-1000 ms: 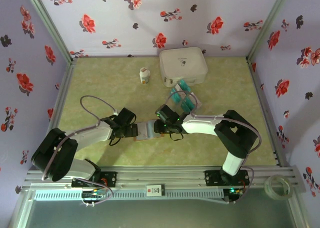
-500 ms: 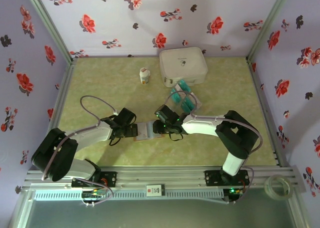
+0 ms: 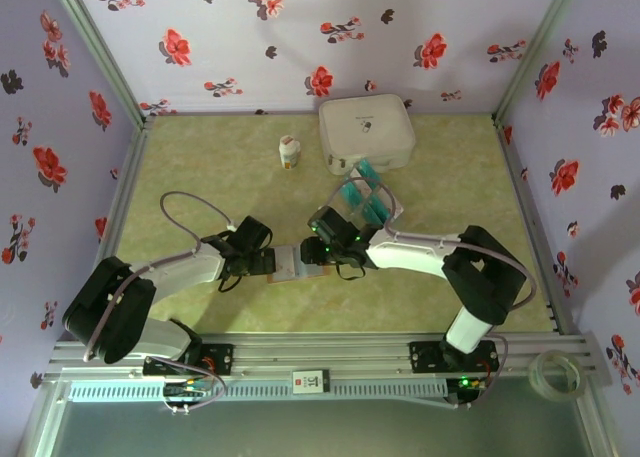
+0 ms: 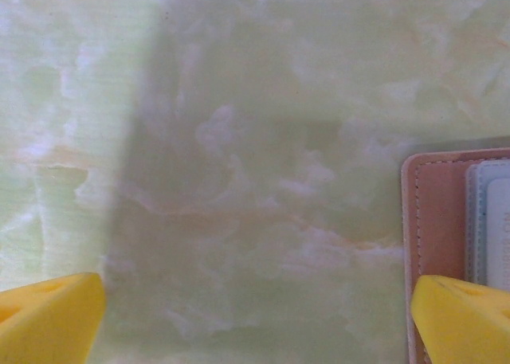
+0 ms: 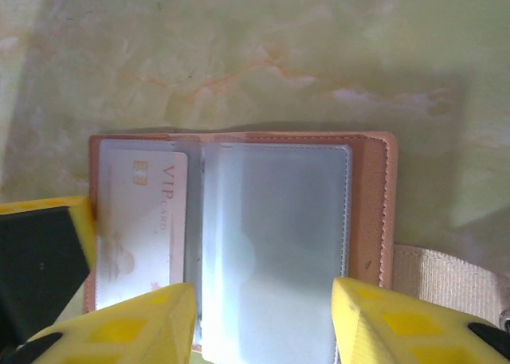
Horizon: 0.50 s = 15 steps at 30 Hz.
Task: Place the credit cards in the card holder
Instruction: Flip over the card slot in the card holder.
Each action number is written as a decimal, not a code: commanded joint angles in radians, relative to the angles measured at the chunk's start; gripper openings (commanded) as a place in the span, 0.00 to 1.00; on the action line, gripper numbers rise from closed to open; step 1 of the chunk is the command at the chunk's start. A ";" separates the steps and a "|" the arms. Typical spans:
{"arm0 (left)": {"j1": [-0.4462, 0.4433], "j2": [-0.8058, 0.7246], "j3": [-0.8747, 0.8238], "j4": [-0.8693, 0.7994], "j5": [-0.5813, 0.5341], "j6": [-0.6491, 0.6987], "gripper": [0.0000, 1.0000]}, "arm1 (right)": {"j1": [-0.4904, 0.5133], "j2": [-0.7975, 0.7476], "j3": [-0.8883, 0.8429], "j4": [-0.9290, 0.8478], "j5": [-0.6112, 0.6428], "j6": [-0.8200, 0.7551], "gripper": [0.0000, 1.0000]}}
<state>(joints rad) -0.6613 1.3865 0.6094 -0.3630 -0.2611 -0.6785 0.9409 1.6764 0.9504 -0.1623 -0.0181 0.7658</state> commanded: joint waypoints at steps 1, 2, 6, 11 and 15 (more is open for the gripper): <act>-0.009 0.020 -0.014 -0.014 -0.010 -0.001 1.00 | -0.004 0.033 0.024 -0.010 0.024 -0.015 0.48; -0.010 0.020 -0.013 -0.014 -0.009 0.000 1.00 | -0.004 0.039 0.023 -0.007 0.023 -0.014 0.48; -0.011 0.020 -0.013 -0.014 -0.009 0.001 1.00 | -0.010 0.059 0.014 0.007 0.016 -0.010 0.48; -0.009 0.020 -0.014 -0.012 -0.010 0.001 1.00 | -0.010 0.083 0.014 0.028 -0.017 -0.005 0.48; -0.009 0.021 -0.013 -0.011 -0.009 0.002 1.00 | -0.010 0.084 0.004 0.058 -0.049 0.001 0.48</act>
<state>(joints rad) -0.6613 1.3865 0.6094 -0.3630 -0.2611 -0.6781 0.9340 1.7470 0.9508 -0.1429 -0.0315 0.7666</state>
